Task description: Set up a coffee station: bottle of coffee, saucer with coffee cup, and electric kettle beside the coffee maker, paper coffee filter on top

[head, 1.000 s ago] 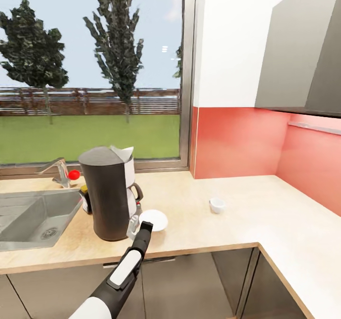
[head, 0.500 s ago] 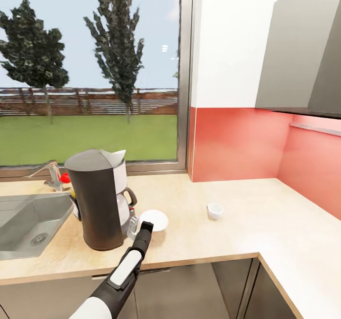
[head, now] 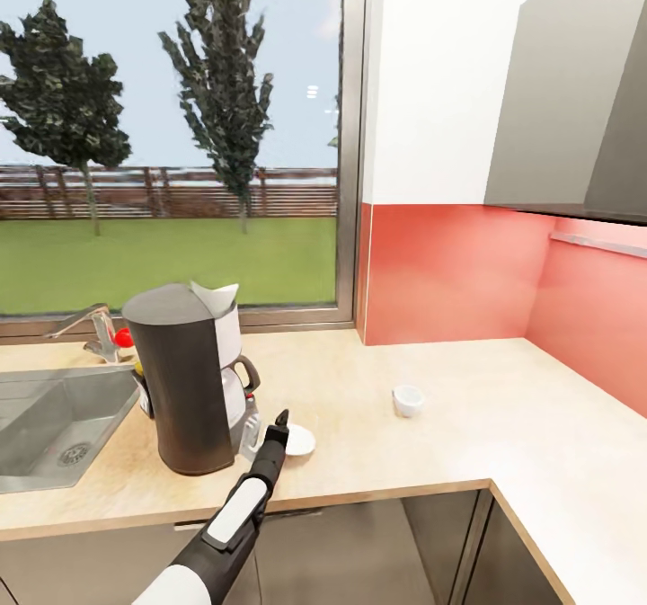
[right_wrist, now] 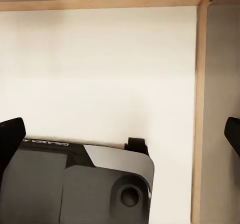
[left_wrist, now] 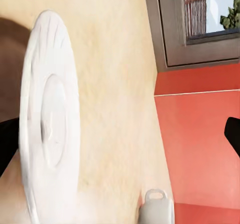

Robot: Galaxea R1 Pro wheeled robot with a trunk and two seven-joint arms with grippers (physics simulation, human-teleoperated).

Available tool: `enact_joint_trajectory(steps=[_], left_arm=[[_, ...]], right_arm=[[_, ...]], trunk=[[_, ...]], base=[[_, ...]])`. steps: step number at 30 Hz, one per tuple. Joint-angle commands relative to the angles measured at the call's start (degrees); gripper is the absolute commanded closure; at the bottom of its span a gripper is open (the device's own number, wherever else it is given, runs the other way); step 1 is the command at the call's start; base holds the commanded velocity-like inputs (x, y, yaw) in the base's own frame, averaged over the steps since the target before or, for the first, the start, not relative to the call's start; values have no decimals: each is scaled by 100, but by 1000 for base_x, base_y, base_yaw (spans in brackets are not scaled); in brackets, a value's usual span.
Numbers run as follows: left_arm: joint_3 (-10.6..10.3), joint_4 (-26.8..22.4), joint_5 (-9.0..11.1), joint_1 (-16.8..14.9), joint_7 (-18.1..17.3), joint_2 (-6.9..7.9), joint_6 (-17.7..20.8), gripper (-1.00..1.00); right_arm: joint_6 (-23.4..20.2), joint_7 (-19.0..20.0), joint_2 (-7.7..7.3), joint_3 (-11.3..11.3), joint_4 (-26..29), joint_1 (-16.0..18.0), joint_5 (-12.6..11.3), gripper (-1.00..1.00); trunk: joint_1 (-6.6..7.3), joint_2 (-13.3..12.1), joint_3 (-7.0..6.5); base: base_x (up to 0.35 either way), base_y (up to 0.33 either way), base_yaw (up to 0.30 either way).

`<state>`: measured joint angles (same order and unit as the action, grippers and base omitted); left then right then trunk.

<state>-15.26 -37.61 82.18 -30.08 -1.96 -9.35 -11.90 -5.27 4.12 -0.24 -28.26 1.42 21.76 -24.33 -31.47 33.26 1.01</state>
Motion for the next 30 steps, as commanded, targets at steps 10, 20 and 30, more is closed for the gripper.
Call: enact_joint_trajectory(steps=[10,20,30], left_arm=[[-22,8,61,1,-19,4,-38,-100],[-31,8,52,10,-23,1,-41,-100],[-76,43,21,256,-85,-37,-32,-100]], right_arm=[[-27,10,-3,-48,8,4,-55,-100],[-27,10,-3,-48,8,4,-55,-100],[-27,10,-3,-48,8,4,-55,-100]], trunk=[[-2,9,11],[-2,9,11],[-2,9,11]], base=[[-68,96,0],[-229,237,0],[-274,163,0]])
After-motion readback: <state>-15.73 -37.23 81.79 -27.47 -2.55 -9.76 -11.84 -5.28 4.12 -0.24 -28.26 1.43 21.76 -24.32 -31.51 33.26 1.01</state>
